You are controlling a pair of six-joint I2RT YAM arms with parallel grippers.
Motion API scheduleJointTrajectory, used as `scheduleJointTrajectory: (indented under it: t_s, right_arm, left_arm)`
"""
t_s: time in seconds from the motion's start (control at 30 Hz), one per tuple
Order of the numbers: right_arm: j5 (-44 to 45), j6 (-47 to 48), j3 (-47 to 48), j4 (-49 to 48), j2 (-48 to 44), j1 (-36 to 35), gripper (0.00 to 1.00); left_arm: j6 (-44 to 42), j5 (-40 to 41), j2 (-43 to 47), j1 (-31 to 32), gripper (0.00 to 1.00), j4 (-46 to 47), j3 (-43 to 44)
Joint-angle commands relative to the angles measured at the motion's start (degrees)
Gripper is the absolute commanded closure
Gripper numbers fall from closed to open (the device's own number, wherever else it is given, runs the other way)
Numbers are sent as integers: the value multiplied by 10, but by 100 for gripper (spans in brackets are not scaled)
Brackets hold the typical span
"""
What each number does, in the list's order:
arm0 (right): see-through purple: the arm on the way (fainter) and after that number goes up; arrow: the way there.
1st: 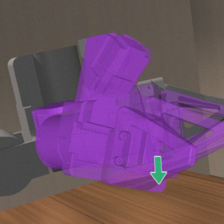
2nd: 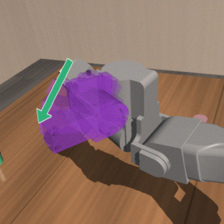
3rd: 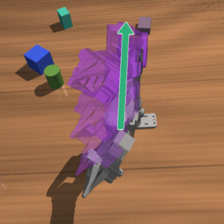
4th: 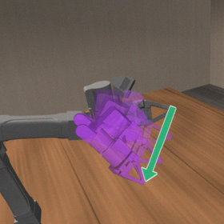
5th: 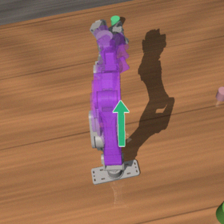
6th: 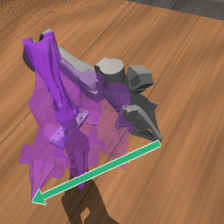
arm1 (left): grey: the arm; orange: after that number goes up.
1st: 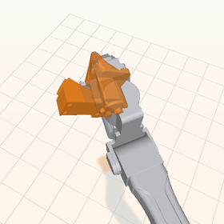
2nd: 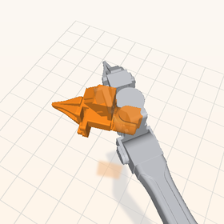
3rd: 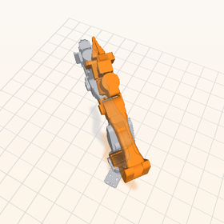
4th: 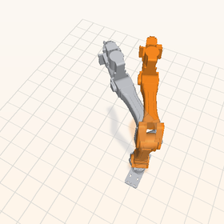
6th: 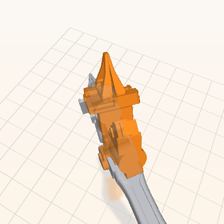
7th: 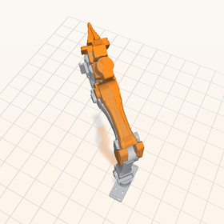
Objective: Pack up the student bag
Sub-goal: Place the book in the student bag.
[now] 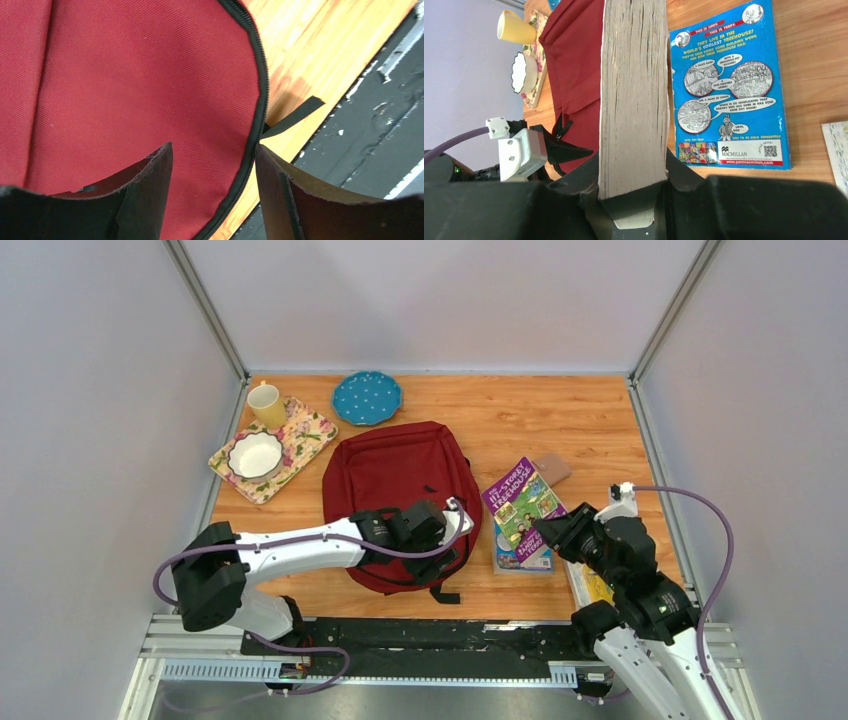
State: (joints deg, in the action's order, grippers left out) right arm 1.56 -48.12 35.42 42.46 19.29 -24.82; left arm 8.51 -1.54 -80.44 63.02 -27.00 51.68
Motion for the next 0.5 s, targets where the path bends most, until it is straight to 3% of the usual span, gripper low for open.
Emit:
scheduleJointTrajectory:
  t_s: [0.0,0.4,0.47]
  right_arm:
    - [3,8,37,-40,-4,-1,100]
    - [-5,4,21,-49,0,0,100]
    - [-6,4,20,-49,-1,-1,100]
  left_arm:
    - [-27,35,-13,1,34,-12,30]
    - [-17,21,-32,1,44,-8,21]
    - [-14,21,-31,1,52,-5,18]
